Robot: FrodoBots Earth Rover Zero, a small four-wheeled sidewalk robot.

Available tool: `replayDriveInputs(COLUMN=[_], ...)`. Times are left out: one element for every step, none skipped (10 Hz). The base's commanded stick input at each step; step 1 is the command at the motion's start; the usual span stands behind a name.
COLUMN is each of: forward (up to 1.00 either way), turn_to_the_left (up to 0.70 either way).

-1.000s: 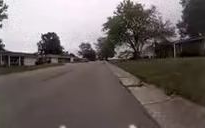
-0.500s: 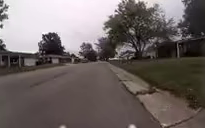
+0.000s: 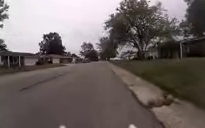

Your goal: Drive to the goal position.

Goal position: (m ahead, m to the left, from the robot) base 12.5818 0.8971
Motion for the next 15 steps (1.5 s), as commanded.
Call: replayDriveInputs(forward=[1.00,1.00,1.00,1.00,1.00,1.00,1.00,1.00,1.00,1.00,1.00,1.00,1.00,1.00,1.00], turn_to_the_left=[0.00,0.00,0.00,0.00,0.00,0.00,-0.01,-0.21,-0.21,-0.16,-0.03,0.00,0.00,0.00,0.00])
